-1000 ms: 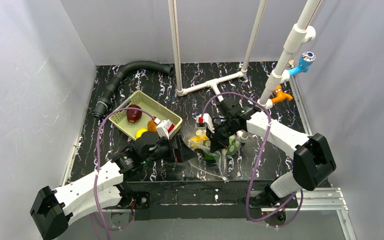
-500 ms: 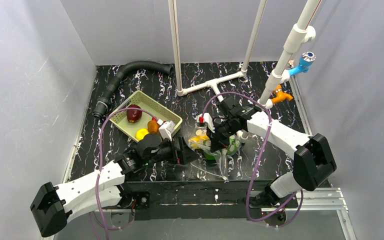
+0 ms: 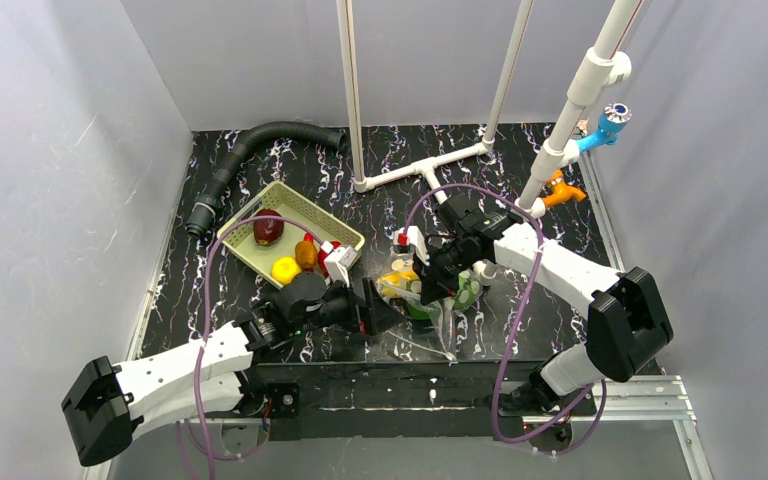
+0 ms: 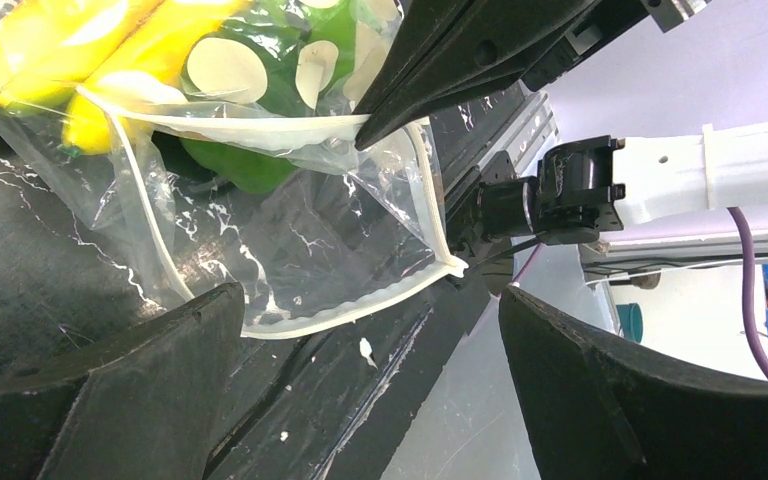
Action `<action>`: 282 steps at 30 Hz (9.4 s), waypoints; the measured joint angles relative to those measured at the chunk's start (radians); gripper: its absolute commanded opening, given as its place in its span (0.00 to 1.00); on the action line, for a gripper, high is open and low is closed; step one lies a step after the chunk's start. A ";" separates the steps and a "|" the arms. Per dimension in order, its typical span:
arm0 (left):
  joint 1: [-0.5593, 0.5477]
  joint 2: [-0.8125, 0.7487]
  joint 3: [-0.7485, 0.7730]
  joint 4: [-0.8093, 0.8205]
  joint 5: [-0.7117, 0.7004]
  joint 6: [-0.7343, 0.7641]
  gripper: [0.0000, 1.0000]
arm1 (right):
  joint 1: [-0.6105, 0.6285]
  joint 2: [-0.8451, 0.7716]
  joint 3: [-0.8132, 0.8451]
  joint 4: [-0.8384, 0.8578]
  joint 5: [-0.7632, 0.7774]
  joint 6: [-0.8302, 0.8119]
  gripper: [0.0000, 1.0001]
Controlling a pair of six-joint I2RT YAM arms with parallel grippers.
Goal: Open the zip-top bag and remove the fake food
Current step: Pick up the fake vegetable from the zipper food storage bag.
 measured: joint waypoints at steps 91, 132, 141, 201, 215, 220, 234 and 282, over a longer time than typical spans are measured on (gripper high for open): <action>-0.204 0.517 0.039 0.428 -0.456 0.317 0.96 | -0.032 -0.041 0.021 0.018 -0.094 0.103 0.01; -0.171 0.862 0.043 0.952 -0.389 0.479 0.79 | -0.038 -0.080 0.041 0.055 -0.128 0.168 0.01; -0.162 0.976 0.061 1.093 -0.387 0.489 0.32 | -0.049 -0.081 0.041 0.086 -0.112 0.151 0.01; -0.094 0.998 0.029 1.173 -0.274 0.593 0.83 | -0.019 0.131 0.065 0.090 0.437 0.113 0.16; -0.080 1.005 0.032 1.197 -0.254 0.568 0.14 | 0.024 0.182 0.120 -0.016 0.329 0.086 0.17; -0.079 0.938 -0.017 1.152 -0.256 0.567 0.00 | -0.015 0.121 0.119 -0.015 0.321 0.098 0.27; -0.078 0.490 -0.036 0.665 -0.217 0.522 0.00 | -0.063 -0.137 0.056 -0.027 0.137 0.021 0.81; -0.047 0.092 -0.061 0.151 -0.082 0.373 0.00 | -0.036 -0.196 -0.139 -0.032 -0.115 -0.216 1.00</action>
